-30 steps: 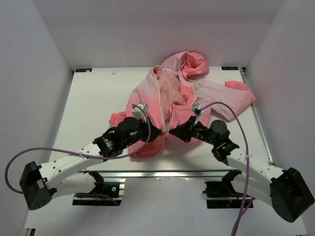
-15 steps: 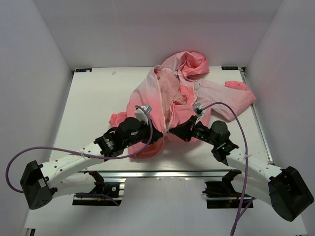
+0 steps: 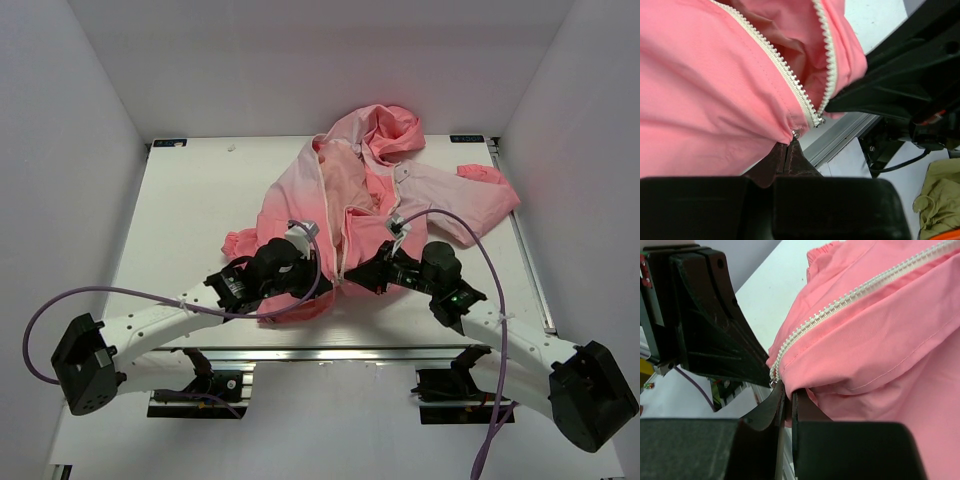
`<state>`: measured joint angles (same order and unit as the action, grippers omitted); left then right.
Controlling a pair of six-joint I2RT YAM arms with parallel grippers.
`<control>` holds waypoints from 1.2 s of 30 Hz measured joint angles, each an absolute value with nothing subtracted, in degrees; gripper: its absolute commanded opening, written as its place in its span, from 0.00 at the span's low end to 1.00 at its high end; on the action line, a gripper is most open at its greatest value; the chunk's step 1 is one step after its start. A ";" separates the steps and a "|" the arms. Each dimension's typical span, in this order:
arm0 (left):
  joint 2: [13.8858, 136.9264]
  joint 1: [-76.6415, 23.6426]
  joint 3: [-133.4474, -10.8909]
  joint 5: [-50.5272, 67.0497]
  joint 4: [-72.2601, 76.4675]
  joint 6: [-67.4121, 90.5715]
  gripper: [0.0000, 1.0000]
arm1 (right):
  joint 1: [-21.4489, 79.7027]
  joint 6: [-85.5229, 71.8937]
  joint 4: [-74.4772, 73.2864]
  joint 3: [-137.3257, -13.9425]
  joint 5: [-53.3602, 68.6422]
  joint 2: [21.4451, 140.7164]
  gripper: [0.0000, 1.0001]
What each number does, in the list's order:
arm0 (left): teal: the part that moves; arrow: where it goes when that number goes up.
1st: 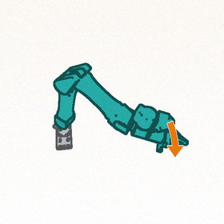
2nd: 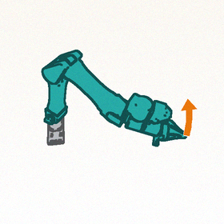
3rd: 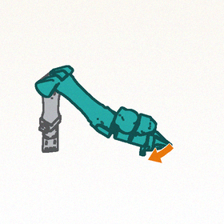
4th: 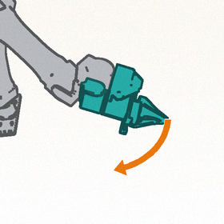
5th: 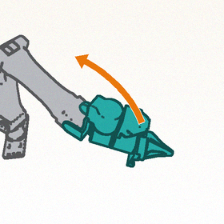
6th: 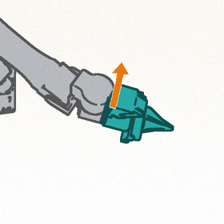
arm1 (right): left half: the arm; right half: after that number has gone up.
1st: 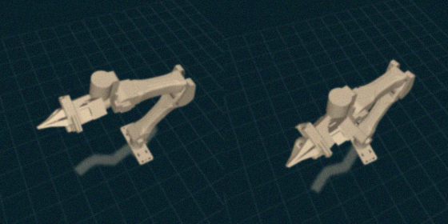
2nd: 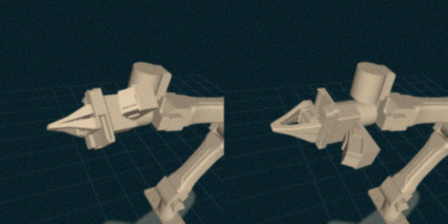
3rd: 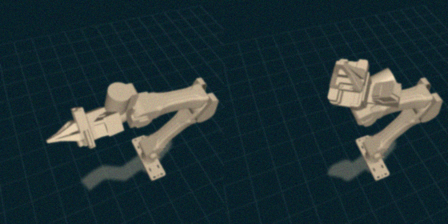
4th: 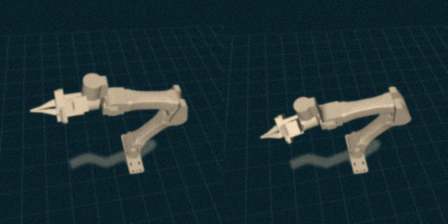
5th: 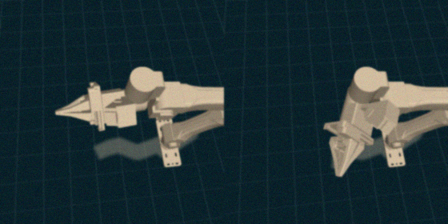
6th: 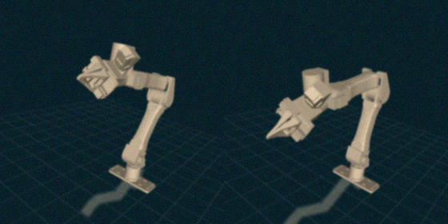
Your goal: Zip up the jacket
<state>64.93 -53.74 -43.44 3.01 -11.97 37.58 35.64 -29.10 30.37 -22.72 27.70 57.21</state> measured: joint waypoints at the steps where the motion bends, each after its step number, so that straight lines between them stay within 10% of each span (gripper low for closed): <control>1: 65.17 -53.76 -43.64 2.59 -12.47 38.00 0.00 | 35.64 -29.04 29.34 -22.76 27.86 56.86 0.00; 16: 61.43 -53.89 -43.03 1.48 -14.81 40.42 0.69 | 35.27 -27.94 27.16 -22.65 30.74 55.35 0.00; 36: 63.24 -37.71 -30.68 30.46 13.13 44.38 0.86 | 35.24 -28.51 28.91 -22.65 31.73 55.61 0.00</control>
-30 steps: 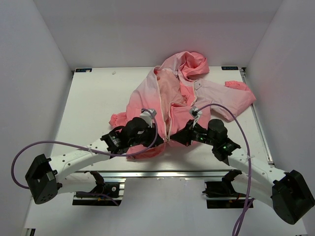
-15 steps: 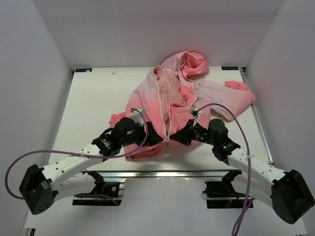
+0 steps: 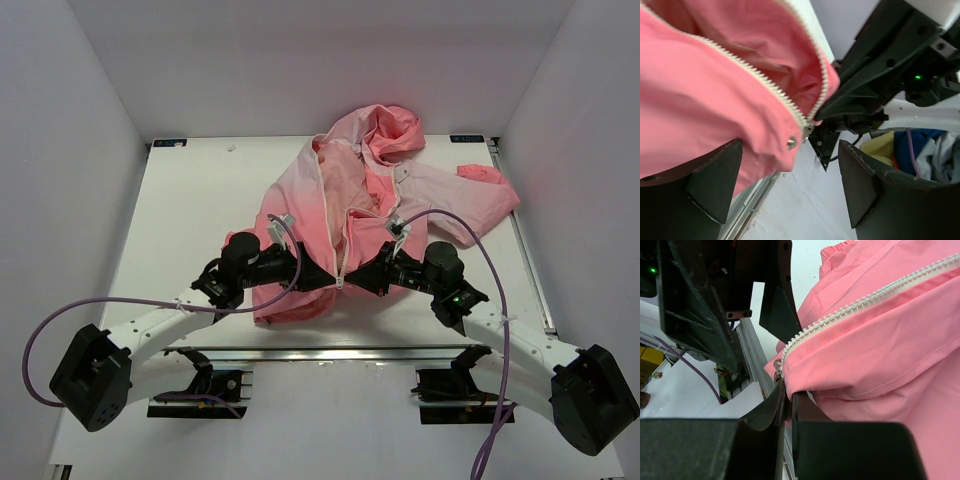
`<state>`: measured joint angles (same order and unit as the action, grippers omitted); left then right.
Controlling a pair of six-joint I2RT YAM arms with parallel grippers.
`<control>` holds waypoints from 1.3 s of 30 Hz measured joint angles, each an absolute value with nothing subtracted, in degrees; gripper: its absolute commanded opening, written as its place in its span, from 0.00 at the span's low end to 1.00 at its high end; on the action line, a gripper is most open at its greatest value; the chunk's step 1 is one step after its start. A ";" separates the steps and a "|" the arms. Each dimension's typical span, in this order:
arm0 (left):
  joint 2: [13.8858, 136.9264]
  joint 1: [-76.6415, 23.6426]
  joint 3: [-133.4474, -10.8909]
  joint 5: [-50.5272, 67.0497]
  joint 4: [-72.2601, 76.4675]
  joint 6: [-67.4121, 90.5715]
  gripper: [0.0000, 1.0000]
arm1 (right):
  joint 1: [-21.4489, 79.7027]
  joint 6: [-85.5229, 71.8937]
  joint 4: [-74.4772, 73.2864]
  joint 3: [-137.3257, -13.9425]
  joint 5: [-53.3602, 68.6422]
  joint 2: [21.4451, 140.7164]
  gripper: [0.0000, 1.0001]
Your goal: Zip up the jacket
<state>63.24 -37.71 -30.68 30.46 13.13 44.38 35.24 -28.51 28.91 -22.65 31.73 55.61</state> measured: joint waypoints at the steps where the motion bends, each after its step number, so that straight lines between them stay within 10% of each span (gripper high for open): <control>1: 63.29 -37.71 -30.68 31.20 13.91 44.40 0.85 | 35.24 -28.51 28.91 -22.65 31.73 55.59 0.00; 23: 69.34 -37.58 -31.05 38.37 21.45 45.93 0.36 | 35.22 -29.02 30.57 -22.65 31.35 56.45 0.00; 30: 69.19 -37.56 -31.75 38.06 21.21 45.67 0.00 | 35.22 -29.02 30.63 -22.65 31.27 56.75 0.00; 39: 69.97 -37.50 -32.10 36.18 19.73 44.93 0.00 | 35.00 -32.67 32.77 -22.65 30.17 58.63 0.00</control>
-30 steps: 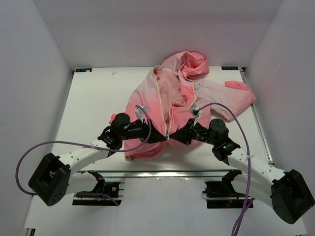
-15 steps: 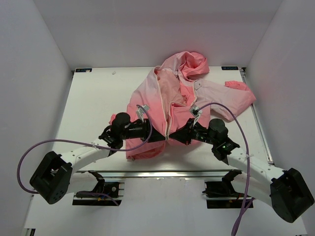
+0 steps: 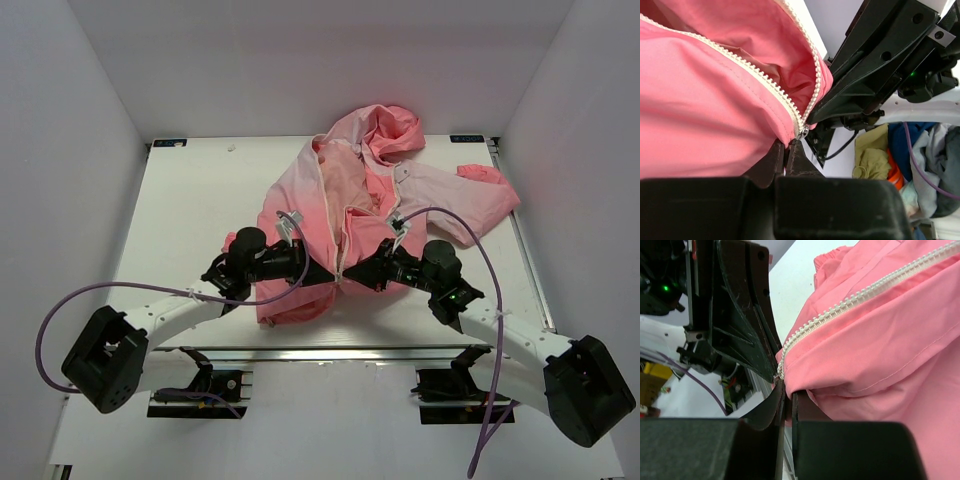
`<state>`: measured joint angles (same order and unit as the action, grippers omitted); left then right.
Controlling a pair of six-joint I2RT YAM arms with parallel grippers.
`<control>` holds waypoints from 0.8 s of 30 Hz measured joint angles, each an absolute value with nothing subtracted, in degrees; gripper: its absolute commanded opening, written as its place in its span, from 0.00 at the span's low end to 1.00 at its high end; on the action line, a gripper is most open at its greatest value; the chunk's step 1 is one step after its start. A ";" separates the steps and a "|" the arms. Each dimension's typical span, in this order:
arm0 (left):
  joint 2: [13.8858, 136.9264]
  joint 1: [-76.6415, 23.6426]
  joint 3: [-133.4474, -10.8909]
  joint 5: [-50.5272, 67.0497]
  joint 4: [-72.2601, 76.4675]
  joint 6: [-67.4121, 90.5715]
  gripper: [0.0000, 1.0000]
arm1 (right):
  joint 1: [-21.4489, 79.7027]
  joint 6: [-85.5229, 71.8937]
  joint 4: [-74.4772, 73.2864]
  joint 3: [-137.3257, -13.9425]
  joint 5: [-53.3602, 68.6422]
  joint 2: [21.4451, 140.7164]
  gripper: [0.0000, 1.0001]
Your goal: Zip up the jacket
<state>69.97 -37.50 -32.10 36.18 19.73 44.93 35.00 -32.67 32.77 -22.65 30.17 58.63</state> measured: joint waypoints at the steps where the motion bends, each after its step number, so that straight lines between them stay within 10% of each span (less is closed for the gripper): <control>1: 69.82 -37.47 -32.10 35.81 19.66 44.82 0.00 | 35.00 -33.43 33.10 -22.65 29.63 58.72 0.00; 14: 67.59 -42.17 -32.62 26.96 14.85 40.88 0.00 | 35.29 -38.63 32.91 -22.79 25.43 60.77 0.00; 24: 71.42 -42.74 -33.78 27.11 15.51 41.95 0.00 | 35.35 -31.79 17.32 -28.05 21.28 61.17 0.42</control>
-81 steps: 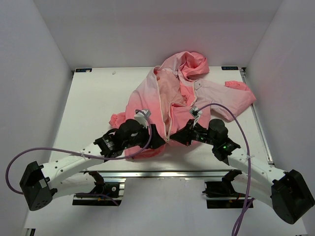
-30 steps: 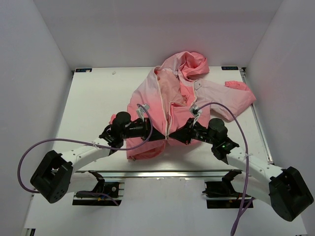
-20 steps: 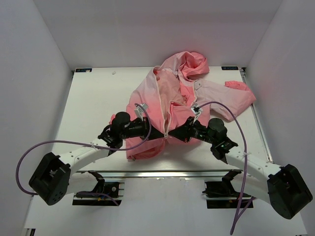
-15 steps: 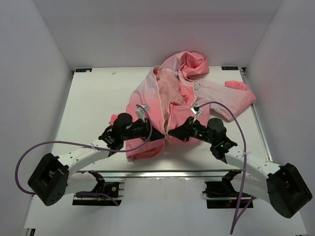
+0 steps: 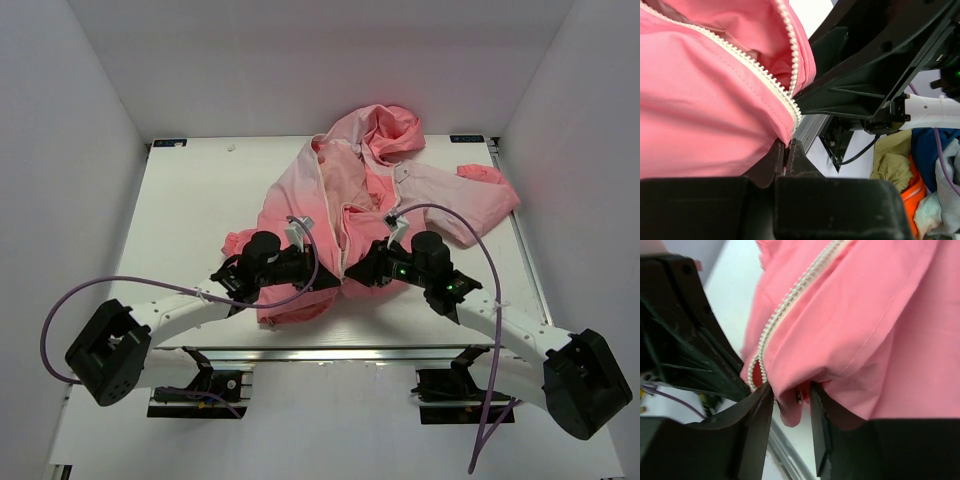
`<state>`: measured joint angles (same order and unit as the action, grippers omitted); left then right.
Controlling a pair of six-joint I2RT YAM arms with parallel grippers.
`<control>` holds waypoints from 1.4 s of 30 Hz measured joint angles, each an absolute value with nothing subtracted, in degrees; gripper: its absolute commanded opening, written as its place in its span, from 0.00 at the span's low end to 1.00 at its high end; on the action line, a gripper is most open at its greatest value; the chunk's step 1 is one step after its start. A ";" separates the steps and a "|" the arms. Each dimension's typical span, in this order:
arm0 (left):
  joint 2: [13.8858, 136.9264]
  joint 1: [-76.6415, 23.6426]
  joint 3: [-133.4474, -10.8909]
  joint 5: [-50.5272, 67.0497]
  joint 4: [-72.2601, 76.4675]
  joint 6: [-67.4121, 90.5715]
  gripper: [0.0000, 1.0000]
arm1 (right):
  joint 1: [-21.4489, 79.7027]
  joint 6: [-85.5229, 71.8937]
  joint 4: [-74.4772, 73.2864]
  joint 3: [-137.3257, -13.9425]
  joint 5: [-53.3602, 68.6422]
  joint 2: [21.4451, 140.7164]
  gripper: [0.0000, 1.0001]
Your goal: Zip up the jacket
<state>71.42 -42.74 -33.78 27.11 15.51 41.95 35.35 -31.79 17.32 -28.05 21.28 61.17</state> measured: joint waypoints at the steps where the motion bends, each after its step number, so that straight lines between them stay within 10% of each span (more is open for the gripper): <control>1: 72.20 -42.81 -34.06 27.55 15.49 42.09 0.00 | 35.33 -30.57 15.57 -28.34 20.91 61.04 0.43; 23: 73.69 -42.98 -34.98 30.00 15.33 43.81 0.00 | 49.28 -14.37 -20.36 -42.26 7.79 48.77 0.47; 42: 70.67 -42.89 -35.40 30.98 13.10 43.09 0.00 | 60.53 -17.37 -14.55 -43.35 -10.70 57.65 0.38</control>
